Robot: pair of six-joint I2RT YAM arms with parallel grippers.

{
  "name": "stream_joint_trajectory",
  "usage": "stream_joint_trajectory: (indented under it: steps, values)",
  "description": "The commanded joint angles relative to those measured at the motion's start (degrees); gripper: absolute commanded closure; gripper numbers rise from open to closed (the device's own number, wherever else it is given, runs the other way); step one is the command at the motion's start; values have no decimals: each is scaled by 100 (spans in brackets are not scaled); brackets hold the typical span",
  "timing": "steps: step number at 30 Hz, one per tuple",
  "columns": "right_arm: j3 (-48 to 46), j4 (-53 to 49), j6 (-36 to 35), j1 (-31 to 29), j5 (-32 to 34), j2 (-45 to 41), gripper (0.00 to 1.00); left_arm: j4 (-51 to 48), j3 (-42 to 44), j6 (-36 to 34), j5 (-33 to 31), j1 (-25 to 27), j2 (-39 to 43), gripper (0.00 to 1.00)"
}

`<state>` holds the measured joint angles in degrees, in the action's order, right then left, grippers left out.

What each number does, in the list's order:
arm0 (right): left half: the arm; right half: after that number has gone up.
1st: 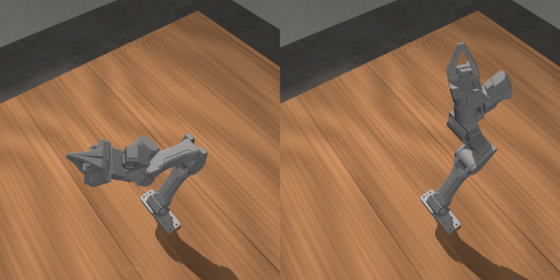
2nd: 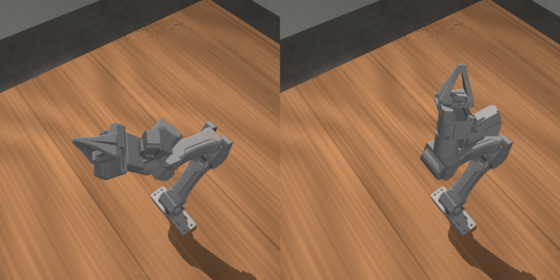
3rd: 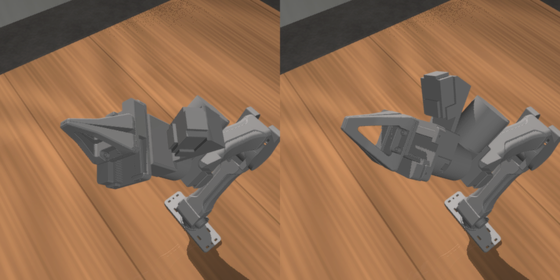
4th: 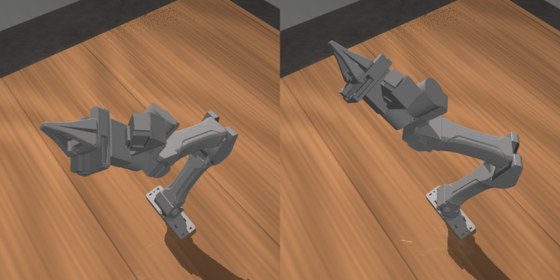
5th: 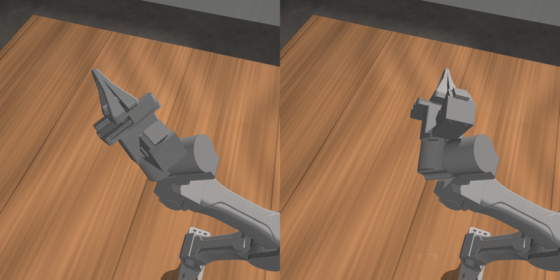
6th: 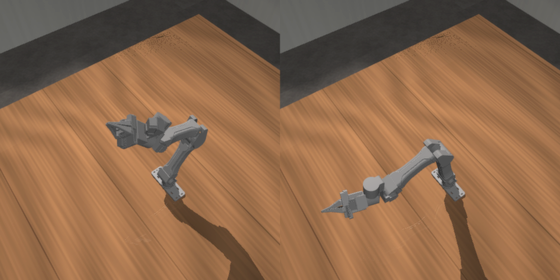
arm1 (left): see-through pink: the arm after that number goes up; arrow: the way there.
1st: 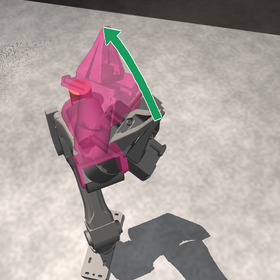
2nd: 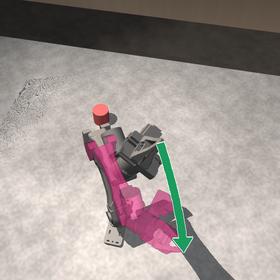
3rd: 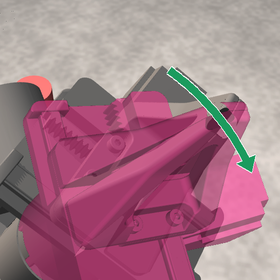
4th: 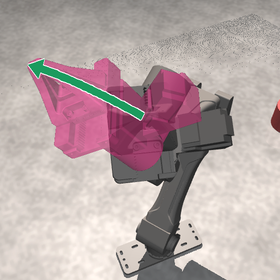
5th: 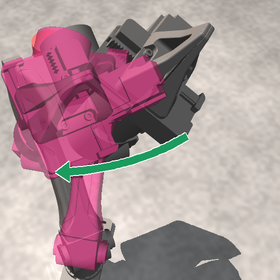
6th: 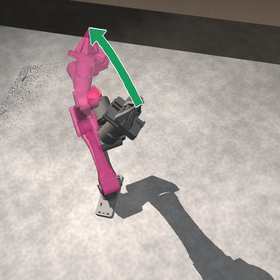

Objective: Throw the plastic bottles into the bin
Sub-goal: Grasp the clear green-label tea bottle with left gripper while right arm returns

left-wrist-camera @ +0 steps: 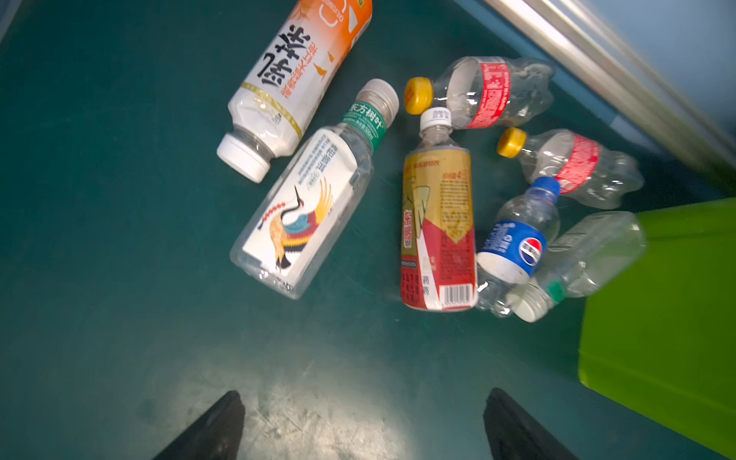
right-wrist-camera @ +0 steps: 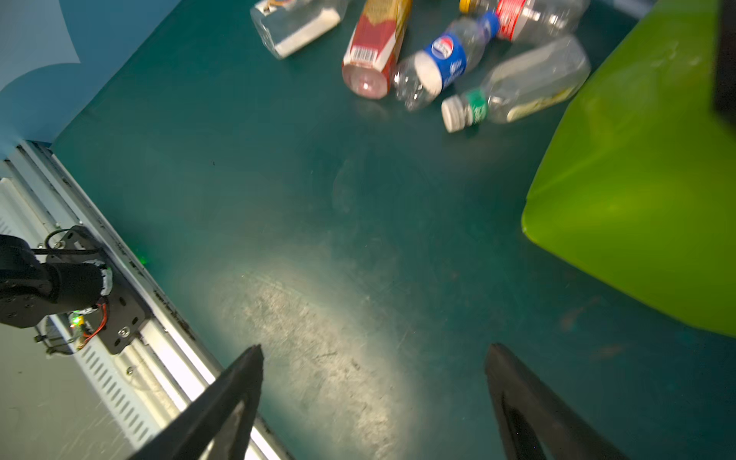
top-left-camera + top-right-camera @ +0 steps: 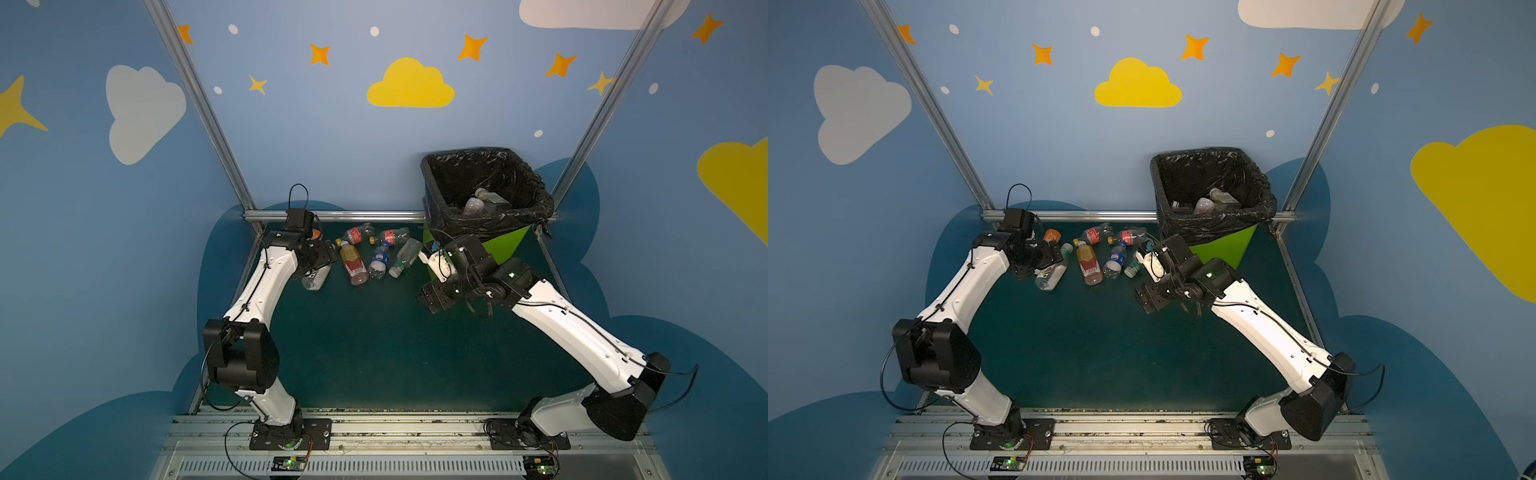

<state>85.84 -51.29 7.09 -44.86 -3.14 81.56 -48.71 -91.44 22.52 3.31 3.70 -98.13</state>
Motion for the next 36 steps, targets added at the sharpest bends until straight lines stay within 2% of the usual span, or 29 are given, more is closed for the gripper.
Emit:
stream_joint_trajectory:
  steps: [1,8,15,36]
  values:
    - [-113,-114,396,-24,-168,-194,13,-386,-485,-261,-159,-91,-480,6]
    - [-384,-730,393,-15,-373,202,14,-1385,-2124,-615,-10,-217,-2006,6]
    - [-319,-848,475,-19,-372,437,13,-1755,-3084,-670,-37,-368,-2829,5]
    - [80,-1067,778,-59,-187,712,13,-2029,-3843,-1111,82,-563,-3979,6]
